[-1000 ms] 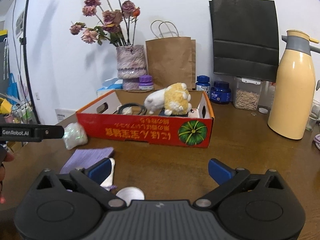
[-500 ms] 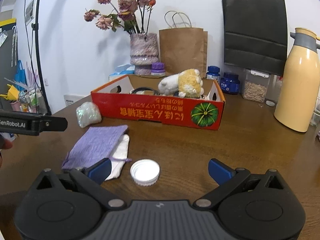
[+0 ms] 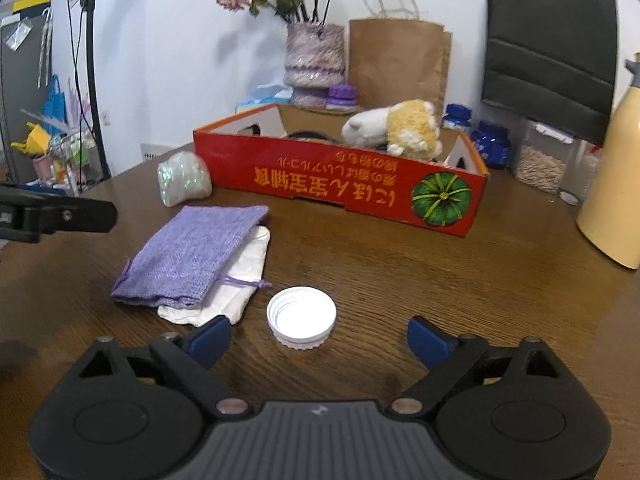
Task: Flip cup upright
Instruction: 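Grasp the white bottle cap with the right gripper, then grasp the purple fabric pouch with the left gripper while the right holds the cap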
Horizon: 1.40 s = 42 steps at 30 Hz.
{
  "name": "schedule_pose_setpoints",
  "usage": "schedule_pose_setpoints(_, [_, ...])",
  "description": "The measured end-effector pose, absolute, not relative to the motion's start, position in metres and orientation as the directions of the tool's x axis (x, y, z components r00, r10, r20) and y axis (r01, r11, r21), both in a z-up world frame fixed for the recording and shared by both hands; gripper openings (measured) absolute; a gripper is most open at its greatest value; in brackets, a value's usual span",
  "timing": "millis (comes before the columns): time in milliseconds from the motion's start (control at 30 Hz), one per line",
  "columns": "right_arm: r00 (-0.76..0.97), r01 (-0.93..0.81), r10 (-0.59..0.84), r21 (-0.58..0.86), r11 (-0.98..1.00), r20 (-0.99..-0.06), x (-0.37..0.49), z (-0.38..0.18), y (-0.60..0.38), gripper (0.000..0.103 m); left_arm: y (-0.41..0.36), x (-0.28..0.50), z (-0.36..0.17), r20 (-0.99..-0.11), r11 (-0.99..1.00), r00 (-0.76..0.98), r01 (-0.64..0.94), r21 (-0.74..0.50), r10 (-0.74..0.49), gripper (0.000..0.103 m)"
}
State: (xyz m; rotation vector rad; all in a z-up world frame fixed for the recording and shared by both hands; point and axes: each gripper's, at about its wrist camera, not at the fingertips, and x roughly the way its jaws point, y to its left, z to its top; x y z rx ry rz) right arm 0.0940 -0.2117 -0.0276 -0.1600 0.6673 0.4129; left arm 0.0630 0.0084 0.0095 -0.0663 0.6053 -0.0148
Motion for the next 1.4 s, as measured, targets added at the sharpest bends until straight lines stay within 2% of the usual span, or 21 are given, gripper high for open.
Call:
schedule_pose_setpoints(100, [0.688,-0.43,0.326,-0.003,0.903,-0.648,0.107,-0.034,-0.208,0.08,0.009,0.064,0.009,-0.57,0.998,0.821,-0.01,-0.065,-0.029,0.103])
schedule_pose_setpoints(333, [0.668,-0.457,0.369,0.034,0.889,-0.646,0.124,-0.037,-0.202,0.067,0.009,0.069,0.005,-0.581,0.997,0.814,-0.019,-0.071,-0.026,0.103])
schedule_pose_setpoints(367, [0.669,-0.46,0.374,0.038,0.887,-0.642,0.124,-0.037,-0.202,0.061,0.008,0.069,0.005,-0.582,0.997,0.813,-0.019,-0.071,-0.026,0.103])
schedule_pose_setpoints(400, [0.672,-0.462,0.377,0.037,0.886,-0.637,0.125,-0.037,-0.202,0.05,0.008,0.07,0.004,-0.584,0.997,0.812,-0.019,-0.072,-0.027,0.103])
schedule_pose_setpoints(467, [0.68,-0.462,0.384,0.042,0.886,-0.625,0.124,-0.037,-0.203,0.04,0.008,0.071,0.003,-0.588,0.997,0.809,-0.022,-0.074,-0.026,0.103])
schedule_pose_setpoints(800, [0.726,-0.437,0.391,0.059,0.897,-0.566,0.117,-0.033,-0.211,0.039,0.004,0.08,-0.002,-0.608,0.996,0.794,-0.026,-0.084,-0.03,0.103])
schedule_pose_setpoints(1133, [0.814,-0.374,0.333,0.01,0.927,-0.476,0.102,-0.024,-0.219,0.039,-0.006,0.098,-0.005,-0.638,0.995,0.769,-0.04,-0.095,-0.03,0.103])
schedule_pose_setpoints(1400, [0.846,-0.309,0.285,0.02,0.951,-0.45,0.099,-0.022,-0.23,0.039,-0.015,0.116,-0.01,-0.672,0.993,0.741,-0.065,-0.096,-0.016,0.103])
